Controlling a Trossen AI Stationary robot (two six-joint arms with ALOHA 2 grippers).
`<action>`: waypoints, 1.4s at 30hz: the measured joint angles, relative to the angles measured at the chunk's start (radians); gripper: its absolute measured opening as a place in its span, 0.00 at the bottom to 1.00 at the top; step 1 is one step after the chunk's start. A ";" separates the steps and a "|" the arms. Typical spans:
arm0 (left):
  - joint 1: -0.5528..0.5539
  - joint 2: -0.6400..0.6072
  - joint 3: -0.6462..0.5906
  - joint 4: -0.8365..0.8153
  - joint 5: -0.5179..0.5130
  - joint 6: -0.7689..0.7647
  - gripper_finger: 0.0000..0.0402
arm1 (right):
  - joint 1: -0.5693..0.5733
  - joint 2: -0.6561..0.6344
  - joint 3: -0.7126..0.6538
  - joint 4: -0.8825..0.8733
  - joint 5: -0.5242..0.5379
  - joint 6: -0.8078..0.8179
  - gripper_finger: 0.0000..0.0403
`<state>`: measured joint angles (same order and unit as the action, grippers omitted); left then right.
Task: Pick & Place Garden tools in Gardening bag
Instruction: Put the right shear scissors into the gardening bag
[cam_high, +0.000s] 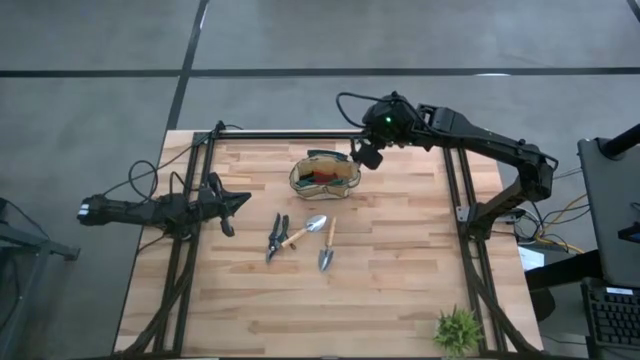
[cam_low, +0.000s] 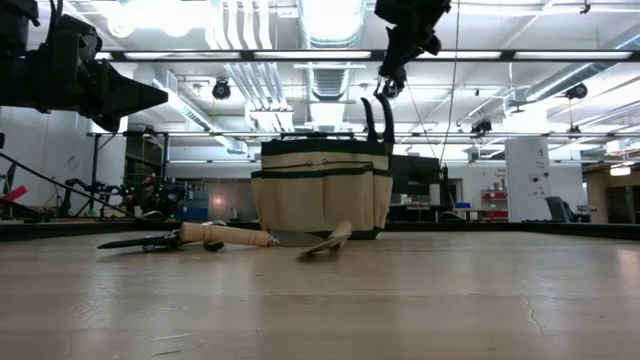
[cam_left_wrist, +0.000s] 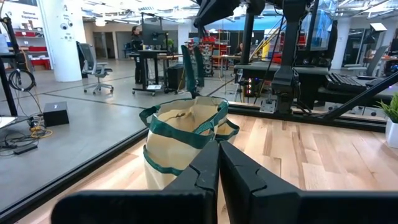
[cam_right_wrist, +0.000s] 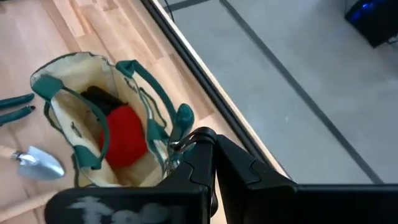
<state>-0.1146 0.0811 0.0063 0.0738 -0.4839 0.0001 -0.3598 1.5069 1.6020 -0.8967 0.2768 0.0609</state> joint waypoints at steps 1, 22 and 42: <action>0.000 0.000 0.000 0.000 0.000 0.000 0.04 | 0.002 -0.001 0.000 0.000 -0.008 0.007 0.02; 0.000 0.000 0.000 0.000 0.000 0.000 0.05 | 0.016 -0.006 0.041 -0.015 -0.147 0.196 0.02; 0.000 0.000 0.000 0.000 0.000 0.000 0.04 | 0.022 -0.007 0.069 -0.056 -0.308 0.313 0.02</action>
<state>-0.1146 0.0811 0.0059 0.0738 -0.4838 0.0002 -0.3382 1.5002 1.6712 -0.9531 -0.0315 0.3741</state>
